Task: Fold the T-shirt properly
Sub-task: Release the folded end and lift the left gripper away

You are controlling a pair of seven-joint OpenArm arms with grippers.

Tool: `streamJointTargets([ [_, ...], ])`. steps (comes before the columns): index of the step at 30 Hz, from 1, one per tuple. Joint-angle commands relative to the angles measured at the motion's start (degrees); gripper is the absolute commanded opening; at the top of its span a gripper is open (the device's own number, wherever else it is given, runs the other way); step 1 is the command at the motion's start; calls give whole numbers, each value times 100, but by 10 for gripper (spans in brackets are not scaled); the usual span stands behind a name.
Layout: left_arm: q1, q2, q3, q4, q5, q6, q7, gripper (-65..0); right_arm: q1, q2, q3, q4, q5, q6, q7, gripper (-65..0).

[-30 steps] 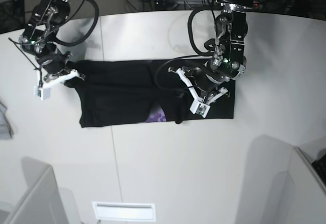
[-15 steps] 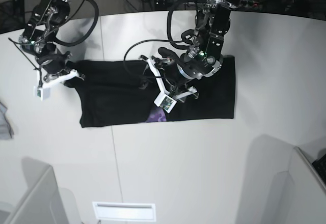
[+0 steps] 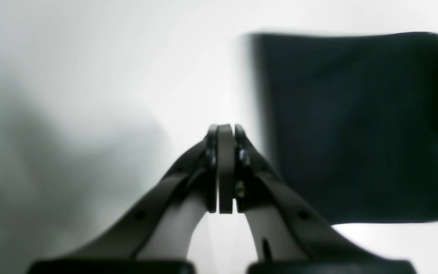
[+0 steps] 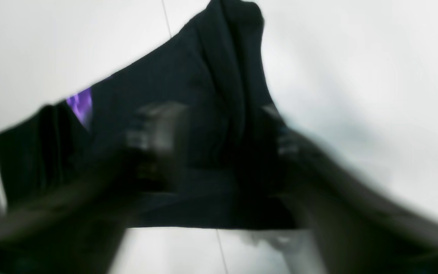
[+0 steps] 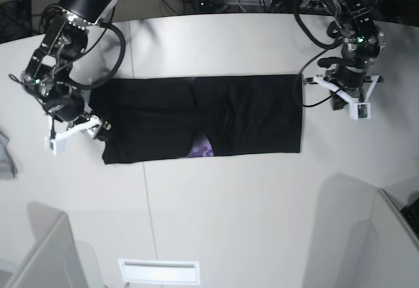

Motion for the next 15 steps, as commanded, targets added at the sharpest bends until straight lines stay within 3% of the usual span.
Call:
streamJointTargets([
  [1, 7, -151, -217, 95, -59, -142, -125, -650, 152, 60, 133, -50, 72, 21, 43, -204],
  [3, 78, -283, -648, -19, -59, -476, -143, -650, 345, 60, 309, -428, 81, 82, 8, -192],
  [7, 51, -371, -1289, -379, -50, -863, -143, -650, 697, 385, 405, -1272, 81, 706, -80, -197],
  [10, 25, -467, -1465, -670, -41, -950, -152, -650, 969, 482, 449, -1835, 72, 917, -159, -192],
  [15, 16, -485, -1448, -916, -50, -950, -161, -650, 1163, 640, 441, -2520, 72, 979, -159, -189],
])
